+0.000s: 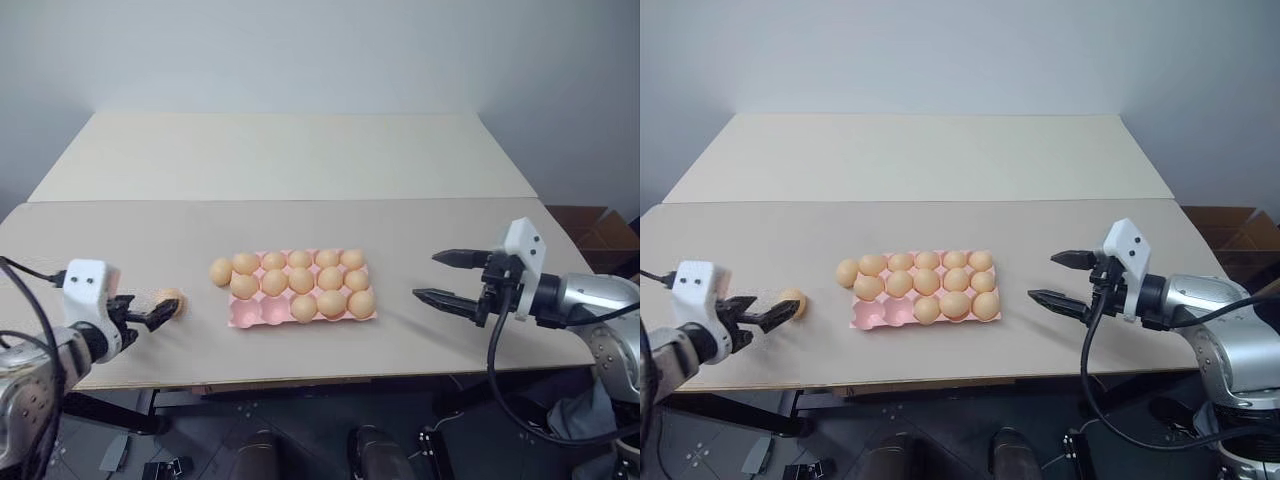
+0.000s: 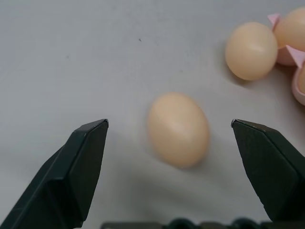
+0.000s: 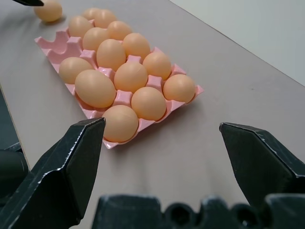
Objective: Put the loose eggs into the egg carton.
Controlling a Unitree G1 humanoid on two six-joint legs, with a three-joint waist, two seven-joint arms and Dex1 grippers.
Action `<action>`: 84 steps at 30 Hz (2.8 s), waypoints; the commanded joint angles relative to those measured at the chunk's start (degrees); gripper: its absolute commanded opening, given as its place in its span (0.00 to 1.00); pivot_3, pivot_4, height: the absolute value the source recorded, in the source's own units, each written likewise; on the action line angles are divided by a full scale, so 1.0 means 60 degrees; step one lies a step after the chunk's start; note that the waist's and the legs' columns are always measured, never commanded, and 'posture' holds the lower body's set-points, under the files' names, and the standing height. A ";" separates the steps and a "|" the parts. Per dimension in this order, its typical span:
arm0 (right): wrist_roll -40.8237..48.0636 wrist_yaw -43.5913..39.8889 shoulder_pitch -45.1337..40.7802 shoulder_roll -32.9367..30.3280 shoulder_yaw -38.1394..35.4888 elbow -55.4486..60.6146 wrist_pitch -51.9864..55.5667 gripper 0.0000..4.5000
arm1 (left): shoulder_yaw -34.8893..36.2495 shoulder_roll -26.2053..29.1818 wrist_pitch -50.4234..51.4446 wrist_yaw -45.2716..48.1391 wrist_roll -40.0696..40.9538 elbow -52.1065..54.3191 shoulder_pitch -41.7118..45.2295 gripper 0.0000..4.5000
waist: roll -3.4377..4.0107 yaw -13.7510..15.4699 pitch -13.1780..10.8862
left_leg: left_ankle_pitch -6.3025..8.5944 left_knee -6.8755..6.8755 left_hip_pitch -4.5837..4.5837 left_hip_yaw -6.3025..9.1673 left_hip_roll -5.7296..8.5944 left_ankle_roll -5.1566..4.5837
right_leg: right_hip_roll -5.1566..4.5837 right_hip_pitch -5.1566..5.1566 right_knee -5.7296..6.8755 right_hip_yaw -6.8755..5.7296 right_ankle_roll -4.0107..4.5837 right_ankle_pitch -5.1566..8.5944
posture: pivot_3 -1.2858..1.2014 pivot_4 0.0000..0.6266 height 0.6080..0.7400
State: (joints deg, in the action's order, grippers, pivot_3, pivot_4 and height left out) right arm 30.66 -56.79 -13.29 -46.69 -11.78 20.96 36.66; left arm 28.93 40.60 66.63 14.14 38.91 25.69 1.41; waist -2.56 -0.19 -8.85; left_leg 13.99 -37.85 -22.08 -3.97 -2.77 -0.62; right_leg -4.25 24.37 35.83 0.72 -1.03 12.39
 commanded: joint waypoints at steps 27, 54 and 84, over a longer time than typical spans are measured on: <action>0.0324 0.0787 0.0212 0.0325 -0.0211 0.0698 -0.0334 1.00 | -0.1685 0.1490 -0.4545 0.5633 -0.0367 0.1122 -0.0326 0.38 | 0.0006 0.0135 -0.0002 | 0.0000 0.0000 -0.0003 -0.0012 0.0004 0.0001 | -0.0019 0.0003 -0.0007 -0.0002 0.0067 0.0038 | 0.52 0.24 1.00; 0.0591 0.1424 0.0570 0.0282 -0.0386 0.1283 -0.0215 1.00 | -0.3250 0.1613 -0.3840 0.5998 -0.1005 0.0384 0.1855 1.00 | 0.0004 -0.0018 -0.0002 | 0.0002 -0.0007 -0.0019 0.0007 0.0010 -0.0008 | -0.0004 0.0001 -0.0017 -0.0001 -0.0029 -0.0006 | 0.52 0.24 1.00; 0.0471 -0.0103 -0.0044 -0.0127 -0.0076 0.0356 -0.0934 1.00 | 0.0622 0.1859 -0.4639 0.6075 -0.0721 -0.0330 -0.1713 1.00 | 0.0011 0.0161 -0.0004 | 0.0002 -0.0008 0.0007 -0.0006 -0.0005 -0.0006 | -0.0008 -0.0006 0.0004 -0.0010 0.0016 0.0067 | 0.52 0.24 1.00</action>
State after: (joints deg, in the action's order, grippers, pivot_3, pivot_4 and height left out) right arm 32.86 -57.17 -12.84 -46.87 -11.54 21.93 32.50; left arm 34.90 50.69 38.94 52.16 35.51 24.94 -10.96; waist -2.49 0.78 -8.88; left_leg 14.01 -37.90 -22.04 -4.01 -2.79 -0.66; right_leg -4.30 24.33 35.85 0.66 -0.91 12.77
